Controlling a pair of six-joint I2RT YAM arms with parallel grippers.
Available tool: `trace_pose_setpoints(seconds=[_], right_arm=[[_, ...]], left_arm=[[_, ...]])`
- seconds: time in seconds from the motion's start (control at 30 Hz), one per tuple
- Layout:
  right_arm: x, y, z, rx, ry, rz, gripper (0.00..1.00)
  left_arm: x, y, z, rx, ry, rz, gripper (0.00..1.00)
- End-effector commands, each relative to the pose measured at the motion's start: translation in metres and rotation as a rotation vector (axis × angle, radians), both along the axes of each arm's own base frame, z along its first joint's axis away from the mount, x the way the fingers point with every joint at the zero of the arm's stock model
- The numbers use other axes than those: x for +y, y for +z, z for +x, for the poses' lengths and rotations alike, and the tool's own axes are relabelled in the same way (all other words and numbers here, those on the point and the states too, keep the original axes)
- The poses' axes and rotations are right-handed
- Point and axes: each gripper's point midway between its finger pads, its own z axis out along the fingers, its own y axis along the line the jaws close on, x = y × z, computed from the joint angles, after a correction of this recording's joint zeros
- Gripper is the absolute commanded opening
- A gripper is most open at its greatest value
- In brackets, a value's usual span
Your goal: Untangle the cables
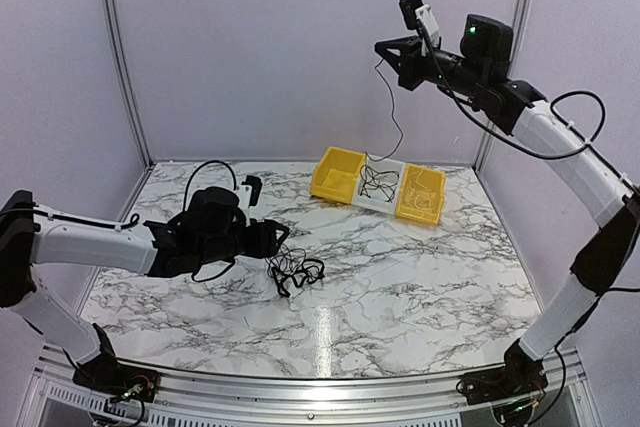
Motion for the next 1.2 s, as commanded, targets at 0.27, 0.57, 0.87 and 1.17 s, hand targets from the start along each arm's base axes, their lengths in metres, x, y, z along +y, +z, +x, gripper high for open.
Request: trace_pose_setpoints(seconds=[0.27, 0.57, 0.87, 1.17], right_arm=[[0.027, -0.034, 0.066, 0.000, 0.006, -0.034, 0.00], [0.034, -0.054, 0.124, -0.012, -0.058, -0.016, 0.00], [0.040, -0.116, 0.178, 0.059, -0.125, -0.044, 0.00], [0.052, -0.188, 0.193, 0.175, -0.099, -0.098, 0.00]], left_arm=[[0.042, 0.017, -0.016, 0.001, 0.108, -0.009, 0.66], [0.066, 0.017, -0.028, 0.016, 0.172, 0.012, 0.66], [0.087, 0.020, -0.040, 0.015, 0.234, -0.004, 0.67], [0.083, 0.018, -0.044, 0.028, 0.235, -0.012, 0.67]])
